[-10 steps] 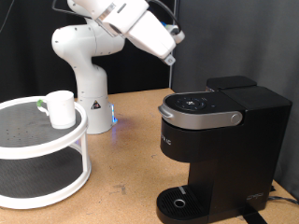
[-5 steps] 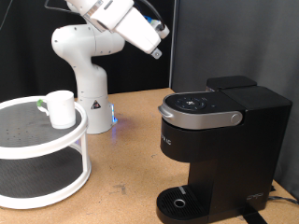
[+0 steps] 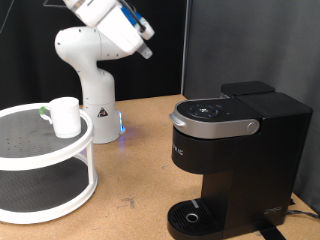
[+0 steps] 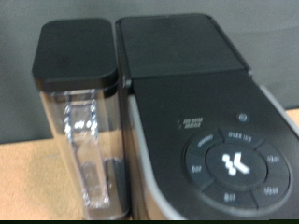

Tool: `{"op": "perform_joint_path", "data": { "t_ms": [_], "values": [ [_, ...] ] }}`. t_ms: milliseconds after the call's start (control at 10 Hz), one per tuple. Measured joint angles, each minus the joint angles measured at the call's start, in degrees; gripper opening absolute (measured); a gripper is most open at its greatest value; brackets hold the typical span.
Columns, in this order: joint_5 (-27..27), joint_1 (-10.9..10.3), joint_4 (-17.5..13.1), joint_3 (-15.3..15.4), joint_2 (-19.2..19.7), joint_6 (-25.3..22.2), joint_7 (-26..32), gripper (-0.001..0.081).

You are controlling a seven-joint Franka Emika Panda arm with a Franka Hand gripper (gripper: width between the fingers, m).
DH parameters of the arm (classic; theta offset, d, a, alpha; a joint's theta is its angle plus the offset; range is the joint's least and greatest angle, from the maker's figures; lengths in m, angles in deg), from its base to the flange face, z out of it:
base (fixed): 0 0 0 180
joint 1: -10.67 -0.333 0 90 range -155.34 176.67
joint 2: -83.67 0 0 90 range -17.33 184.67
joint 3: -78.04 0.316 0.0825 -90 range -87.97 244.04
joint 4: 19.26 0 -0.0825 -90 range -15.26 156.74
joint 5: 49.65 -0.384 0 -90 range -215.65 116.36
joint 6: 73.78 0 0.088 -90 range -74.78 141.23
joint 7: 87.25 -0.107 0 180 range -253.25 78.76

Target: Make a cup of coffee with the keurig machine

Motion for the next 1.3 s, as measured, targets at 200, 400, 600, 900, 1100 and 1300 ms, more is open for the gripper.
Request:
{"op": "perform_joint_path", "data": {
  "t_ms": [200,400,600,900,1100,1300],
  "values": [
    [2.3,2.1,1.4,-0.6,-3.5,-2.7,-0.1,0.0001],
    [3.7,3.8,1.9,-1.7,-6.5,-6.2,-0.1,0.0001],
    [3.9,4.4,2.5,-2.0,-7.8,-7.1,-0.1,0.0001],
    [8.5,5.5,2.5,-4.1,-8.8,-11.9,2.7,0.0001],
    [11.6,7.0,2.2,-6.6,-10.6,-16.9,4.5,0.0001],
    [14.5,7.8,1.5,-9.6,-12.4,-22.3,7.5,0.0001]
  ]
}}
